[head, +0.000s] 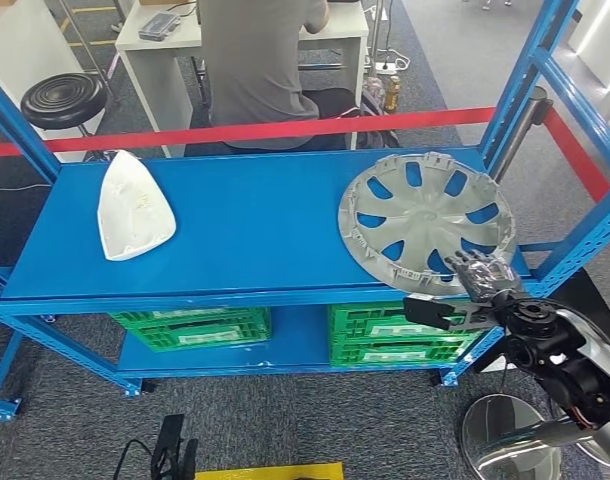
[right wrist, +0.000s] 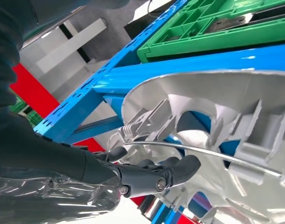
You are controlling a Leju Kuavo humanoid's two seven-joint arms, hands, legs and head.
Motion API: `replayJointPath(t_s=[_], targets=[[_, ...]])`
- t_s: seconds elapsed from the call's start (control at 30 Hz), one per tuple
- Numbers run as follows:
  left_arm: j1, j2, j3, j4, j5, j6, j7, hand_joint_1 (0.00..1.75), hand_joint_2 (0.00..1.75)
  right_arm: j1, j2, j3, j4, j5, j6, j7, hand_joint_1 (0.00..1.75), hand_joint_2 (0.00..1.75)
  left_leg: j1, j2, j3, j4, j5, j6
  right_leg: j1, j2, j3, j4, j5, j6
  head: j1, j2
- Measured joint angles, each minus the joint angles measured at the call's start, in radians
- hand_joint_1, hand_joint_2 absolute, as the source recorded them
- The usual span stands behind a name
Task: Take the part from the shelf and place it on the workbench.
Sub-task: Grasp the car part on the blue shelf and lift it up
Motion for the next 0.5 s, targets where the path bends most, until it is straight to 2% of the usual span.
replayJointPath(t_s=[0.5], targets=[[-0.003, 0.001, -0.002, 0.000, -0.005, 0.000, 0.007, 0.00, 0.00, 0.008, 0.004, 0.003, 0.036, 0.034, -0.025, 0.011, 0.00, 1.75, 0.000, 0.000, 0.000, 0.000, 0.000, 0.000, 0.000, 0.000, 0.000, 0.000, 0.000, 0.000, 0.000, 0.000]])
